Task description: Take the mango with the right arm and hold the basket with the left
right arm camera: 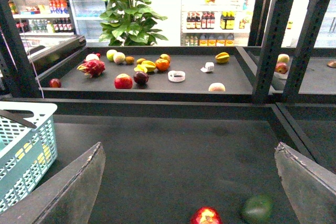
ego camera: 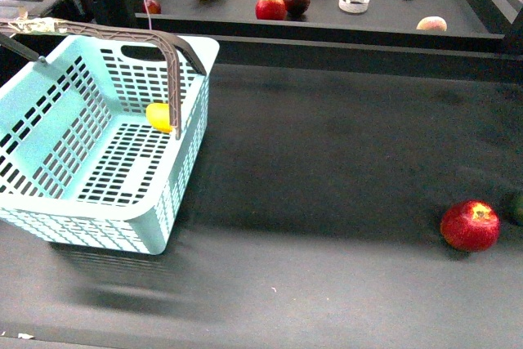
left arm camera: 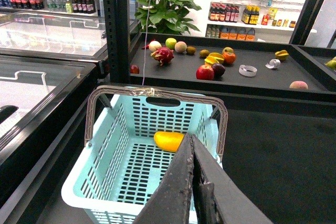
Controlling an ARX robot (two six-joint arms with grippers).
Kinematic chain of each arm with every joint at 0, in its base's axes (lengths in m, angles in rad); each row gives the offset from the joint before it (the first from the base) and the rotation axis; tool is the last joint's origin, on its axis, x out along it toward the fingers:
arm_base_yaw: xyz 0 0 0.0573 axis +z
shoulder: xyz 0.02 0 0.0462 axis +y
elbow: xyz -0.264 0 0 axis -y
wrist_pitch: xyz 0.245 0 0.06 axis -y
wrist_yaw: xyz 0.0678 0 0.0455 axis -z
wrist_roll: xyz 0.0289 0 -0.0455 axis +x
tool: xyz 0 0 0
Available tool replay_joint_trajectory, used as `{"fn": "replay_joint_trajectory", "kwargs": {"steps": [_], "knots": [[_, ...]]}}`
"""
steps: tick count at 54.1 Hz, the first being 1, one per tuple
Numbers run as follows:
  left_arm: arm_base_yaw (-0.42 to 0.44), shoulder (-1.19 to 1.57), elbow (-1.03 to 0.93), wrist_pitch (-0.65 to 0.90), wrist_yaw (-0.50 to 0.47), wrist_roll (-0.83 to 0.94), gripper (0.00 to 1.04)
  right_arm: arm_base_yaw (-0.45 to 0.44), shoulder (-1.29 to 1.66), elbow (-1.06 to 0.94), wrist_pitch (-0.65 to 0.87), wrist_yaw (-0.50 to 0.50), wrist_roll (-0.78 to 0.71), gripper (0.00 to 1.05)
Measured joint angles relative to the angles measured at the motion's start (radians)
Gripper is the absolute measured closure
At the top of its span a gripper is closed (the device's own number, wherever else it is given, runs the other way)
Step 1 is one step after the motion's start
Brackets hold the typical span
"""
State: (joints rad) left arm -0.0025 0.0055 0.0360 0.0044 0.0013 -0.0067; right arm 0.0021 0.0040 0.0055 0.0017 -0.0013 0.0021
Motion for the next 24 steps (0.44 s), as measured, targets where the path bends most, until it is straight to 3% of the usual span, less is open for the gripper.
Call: {"fn": "replay_joint_trajectory", "kwargs": {"steps": [24], "knots": [[0.000, 0.000, 0.000, 0.000, 0.000, 0.000, 1.03, 0.000, 0.000, 0.000, 0.000, 0.000, 0.000, 0.08]]}}
